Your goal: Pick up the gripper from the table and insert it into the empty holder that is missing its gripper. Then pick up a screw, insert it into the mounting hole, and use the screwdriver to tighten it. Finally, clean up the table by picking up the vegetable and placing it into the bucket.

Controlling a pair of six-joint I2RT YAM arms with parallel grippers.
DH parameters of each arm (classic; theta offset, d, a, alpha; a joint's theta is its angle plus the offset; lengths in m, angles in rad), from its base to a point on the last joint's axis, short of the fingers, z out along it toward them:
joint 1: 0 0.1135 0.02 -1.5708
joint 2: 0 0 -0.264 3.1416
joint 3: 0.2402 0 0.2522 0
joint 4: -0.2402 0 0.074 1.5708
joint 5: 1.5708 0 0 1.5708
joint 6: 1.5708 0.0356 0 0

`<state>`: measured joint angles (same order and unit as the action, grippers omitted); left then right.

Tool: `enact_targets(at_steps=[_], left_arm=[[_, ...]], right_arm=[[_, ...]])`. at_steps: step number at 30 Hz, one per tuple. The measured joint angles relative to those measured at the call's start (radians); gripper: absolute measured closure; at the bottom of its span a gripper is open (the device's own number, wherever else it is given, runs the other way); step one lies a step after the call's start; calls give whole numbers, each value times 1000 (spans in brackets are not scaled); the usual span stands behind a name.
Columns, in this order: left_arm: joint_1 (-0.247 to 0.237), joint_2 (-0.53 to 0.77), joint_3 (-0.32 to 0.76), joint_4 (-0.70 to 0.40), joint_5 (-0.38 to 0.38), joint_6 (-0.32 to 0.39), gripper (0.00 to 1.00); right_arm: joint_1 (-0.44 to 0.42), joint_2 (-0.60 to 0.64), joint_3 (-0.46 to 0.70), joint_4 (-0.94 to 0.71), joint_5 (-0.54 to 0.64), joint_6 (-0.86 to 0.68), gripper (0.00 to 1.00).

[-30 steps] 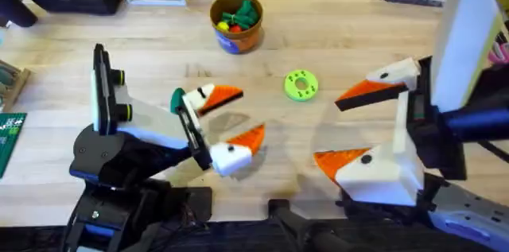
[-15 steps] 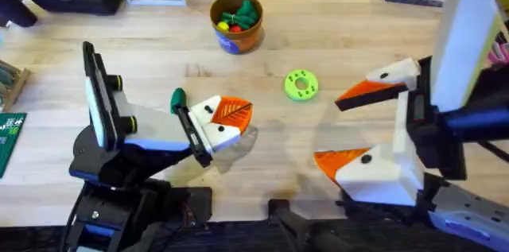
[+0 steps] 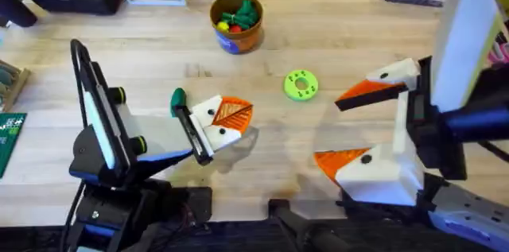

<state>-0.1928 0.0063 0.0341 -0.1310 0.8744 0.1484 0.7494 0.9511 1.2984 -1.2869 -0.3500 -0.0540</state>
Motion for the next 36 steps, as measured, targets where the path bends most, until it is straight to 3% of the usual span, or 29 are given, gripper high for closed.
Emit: enact_targets(at_steps=[13,21,25,30,36], left_arm=[[0,0,0,0,-1,-122,996],[0,0,0,0,-3,-140,996],[0,0,0,0,-3,-142,996],[0,0,0,0,-3,-143,996],[0,0,0,0,-3,-143,996]], right_arm=[[0,0,0,7,0,1,7],[0,0,0,50,1,17,7],[-6,0,0,-3,66,42,7],[-96,-7,0,-81,200,91,7],[-346,-71,0,-133,390,107,7]])
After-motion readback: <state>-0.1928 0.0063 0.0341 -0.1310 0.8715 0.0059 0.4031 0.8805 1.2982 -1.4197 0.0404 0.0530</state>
